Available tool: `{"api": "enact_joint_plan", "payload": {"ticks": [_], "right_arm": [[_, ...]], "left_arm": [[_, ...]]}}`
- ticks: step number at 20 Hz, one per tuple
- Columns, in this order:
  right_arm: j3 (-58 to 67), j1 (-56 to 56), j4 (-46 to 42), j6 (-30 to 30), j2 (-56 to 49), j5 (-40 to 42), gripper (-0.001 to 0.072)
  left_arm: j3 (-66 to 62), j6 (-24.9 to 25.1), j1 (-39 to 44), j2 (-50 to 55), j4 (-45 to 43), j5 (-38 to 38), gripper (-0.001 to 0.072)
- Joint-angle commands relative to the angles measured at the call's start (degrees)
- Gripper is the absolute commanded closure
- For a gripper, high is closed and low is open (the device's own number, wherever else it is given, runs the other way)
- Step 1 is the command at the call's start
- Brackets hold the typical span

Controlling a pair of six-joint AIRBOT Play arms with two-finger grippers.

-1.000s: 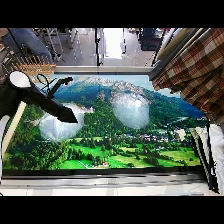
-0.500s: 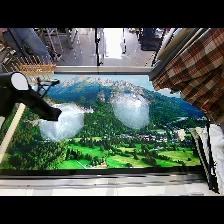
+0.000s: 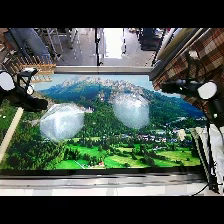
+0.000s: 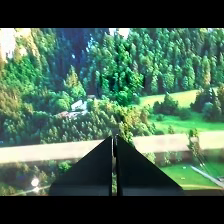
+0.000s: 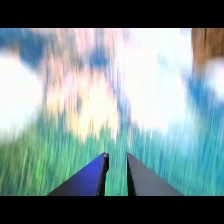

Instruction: Fold the clothes and pants, and hang the long-sleeved shirts on hangers.

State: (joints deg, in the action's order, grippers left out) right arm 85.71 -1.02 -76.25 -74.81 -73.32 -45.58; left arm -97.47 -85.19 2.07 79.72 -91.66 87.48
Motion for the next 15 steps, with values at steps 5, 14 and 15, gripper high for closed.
{"api": "enact_joint_plan", "payload": {"ticks": [5, 14, 15], "right_arm": [[-0.4, 6.5, -3.0, 2.4, 0.0, 27.1, 0.0545], [-0.4, 6.4, -3.0, 2.4, 0.0, 27.2, 0.0545], [-0.4, 6.4, -3.0, 2.5, 0.0, 27.2, 0.0545]], "left_arm": [[0.0, -0.3, -0.1, -0.1, -0.7, -0.5, 0.0699], [0.0, -0.3, -0.1, -0.1, -0.7, -0.5, 0.0699], [0.0, -0.3, -0.1, -0.1, -0.7, -0.5, 0.0699]]}}
